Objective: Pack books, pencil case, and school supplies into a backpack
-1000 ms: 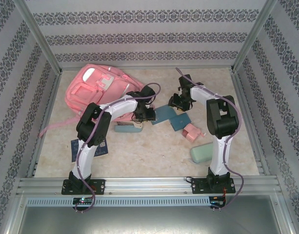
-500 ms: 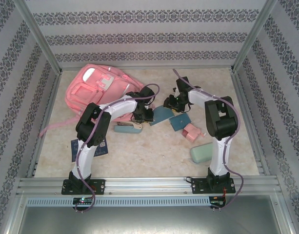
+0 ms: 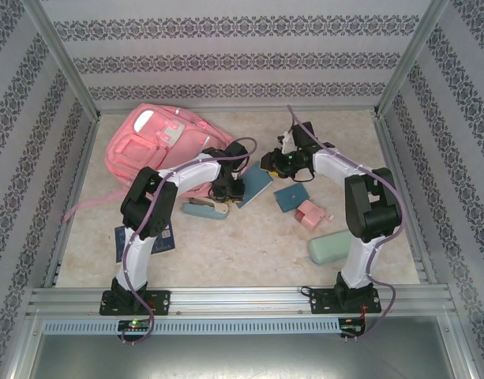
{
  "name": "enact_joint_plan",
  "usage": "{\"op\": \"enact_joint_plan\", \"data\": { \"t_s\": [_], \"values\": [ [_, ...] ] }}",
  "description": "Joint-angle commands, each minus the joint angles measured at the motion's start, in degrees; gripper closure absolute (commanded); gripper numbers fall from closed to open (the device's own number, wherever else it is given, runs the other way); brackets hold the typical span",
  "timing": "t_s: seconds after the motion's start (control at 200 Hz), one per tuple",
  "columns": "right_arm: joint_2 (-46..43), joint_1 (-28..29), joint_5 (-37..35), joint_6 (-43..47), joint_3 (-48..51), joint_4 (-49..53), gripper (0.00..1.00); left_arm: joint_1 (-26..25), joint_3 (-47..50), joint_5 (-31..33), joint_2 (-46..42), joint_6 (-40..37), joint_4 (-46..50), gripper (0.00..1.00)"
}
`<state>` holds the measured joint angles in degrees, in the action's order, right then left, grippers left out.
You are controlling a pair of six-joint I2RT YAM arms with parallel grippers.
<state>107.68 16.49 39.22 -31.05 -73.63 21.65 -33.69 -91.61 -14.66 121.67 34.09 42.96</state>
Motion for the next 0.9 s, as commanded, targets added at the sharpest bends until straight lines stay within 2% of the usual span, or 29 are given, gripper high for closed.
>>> {"op": "enact_joint_plan", "data": {
  "t_s": [0.0, 0.09, 0.28, 0.315, 0.385, 0.47, 0.615, 0.699, 0.754, 0.899],
  "values": [
    [1.02, 1.11, 3.36, 2.83, 1.37, 5.84, 0.64, -0.37, 0.87, 1.37, -0.05, -2.24, -3.27, 0.79],
    [1.47, 1.57, 5.06, 2.77, 1.05, 5.22, 0.66, -0.32, 1.52, 0.81, -0.79, -2.63, -4.31, 0.79],
    [-0.84, 0.37, -0.64, 2.13, 1.72, 5.42, 0.92, -0.32, 0.48, 0.73, -1.82, -3.43, -3.16, 0.79],
    [-1.97, -0.31, -1.80, 1.73, 2.13, 5.18, 1.00, -0.32, 0.26, 0.69, -2.64, -3.58, -2.82, 0.79],
    [-4.32, -1.86, -3.96, 0.96, 3.05, 4.90, 1.00, -0.32, -0.36, -0.22, -4.90, -3.98, -2.39, 0.78],
    [-7.73, -3.36, -5.99, 0.06, 4.28, 4.16, 1.00, -0.32, -1.84, 0.56, -8.61, -5.56, -1.19, 0.72],
    [-12.35, -4.63, -7.90, -1.11, 5.33, 3.33, 1.00, 0.33, -7.07, 7.21, -12.94, -11.32, 3.07, 0.65],
    [-13.49, -4.59, -7.56, -1.78, 5.12, 2.97, 1.00, 0.85, -10.09, 15.89, -13.72, -16.26, 5.88, 0.60],
    [-13.63, -4.46, -7.19, -2.41, 4.90, 2.80, 1.00, 1.49, -10.93, 21.94, -13.33, -18.99, 7.31, 0.52],
    [-13.81, -3.17, -6.61, -3.42, 4.46, 2.17, 1.00, 4.69, -11.85, 29.43, -9.15, -25.19, 10.18, 0.50]
  ]
}}
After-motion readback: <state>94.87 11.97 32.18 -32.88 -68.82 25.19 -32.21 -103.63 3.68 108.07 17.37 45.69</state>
